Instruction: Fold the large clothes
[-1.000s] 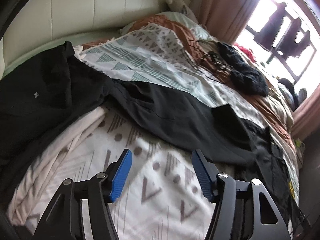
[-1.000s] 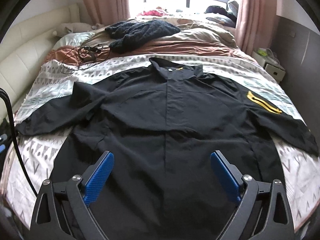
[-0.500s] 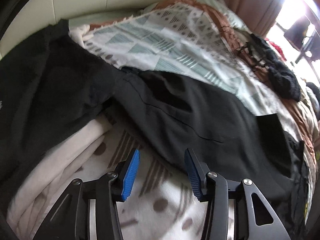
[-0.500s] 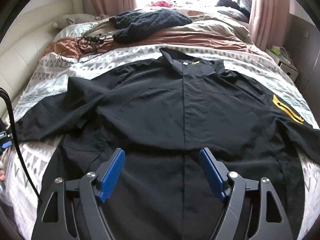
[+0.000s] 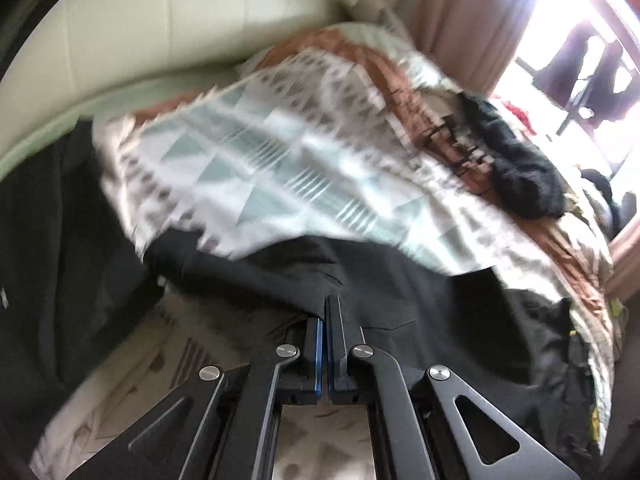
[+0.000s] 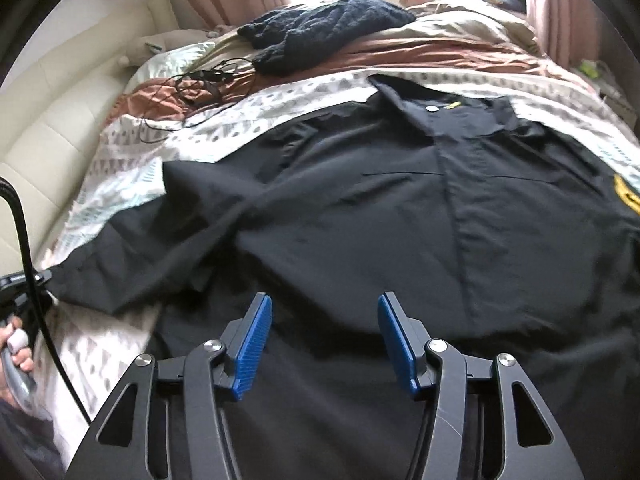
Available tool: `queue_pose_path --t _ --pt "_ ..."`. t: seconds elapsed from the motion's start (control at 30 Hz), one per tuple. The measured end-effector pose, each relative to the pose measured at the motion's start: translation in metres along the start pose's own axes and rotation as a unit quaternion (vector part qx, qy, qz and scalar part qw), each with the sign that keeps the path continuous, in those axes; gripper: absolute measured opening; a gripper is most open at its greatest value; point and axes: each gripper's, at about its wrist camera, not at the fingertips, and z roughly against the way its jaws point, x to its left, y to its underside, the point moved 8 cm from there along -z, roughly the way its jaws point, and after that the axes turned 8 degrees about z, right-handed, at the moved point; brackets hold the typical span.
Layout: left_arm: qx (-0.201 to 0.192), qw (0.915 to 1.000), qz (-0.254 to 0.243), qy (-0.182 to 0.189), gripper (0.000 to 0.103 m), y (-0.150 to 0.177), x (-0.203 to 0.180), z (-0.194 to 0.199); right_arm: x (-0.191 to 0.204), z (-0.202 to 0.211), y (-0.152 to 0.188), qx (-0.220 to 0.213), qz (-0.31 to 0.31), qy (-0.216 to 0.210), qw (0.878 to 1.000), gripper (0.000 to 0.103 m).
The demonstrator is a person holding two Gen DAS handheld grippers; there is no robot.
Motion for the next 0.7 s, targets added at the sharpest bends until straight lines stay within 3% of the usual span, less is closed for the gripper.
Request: queue_pose_path --t 0.13,0.33,0.5,0.53,0.7 --pt "-0.031 0.9988 -0.029 0.024 0.0 -0.024 -0.04 0.031 0.017 -0.028 -0.014 0.014 -0.02 -0.048 0.999 0.041" --pt "-0.051 0.9943 -0.065 0.067 0.0 -0.044 -0.103 0.072 0.042 -0.078 -0.031 0.031 -0.02 -0.074 0.997 0.029" --pt "-0.069 0.987 -0.108 0.097 0.0 -0.044 -0.159 0.107 0.055 -0.121 -0.028 0.06 -0.027 -0.092 0.994 0.028" --pt "-0.069 0.9858 -0.113 0.104 0.0 -0.042 -0.169 0.112 0.058 -0.122 -0.032 0.05 -0.018 -0.09 0.995 0.028" --pt "-0.082 0.9737 -0.159 0.141 0.0 -0.027 -0.225 0.141 0.053 -0.108 -0.028 0.083 -0.009 -0.098 0.992 0.029"
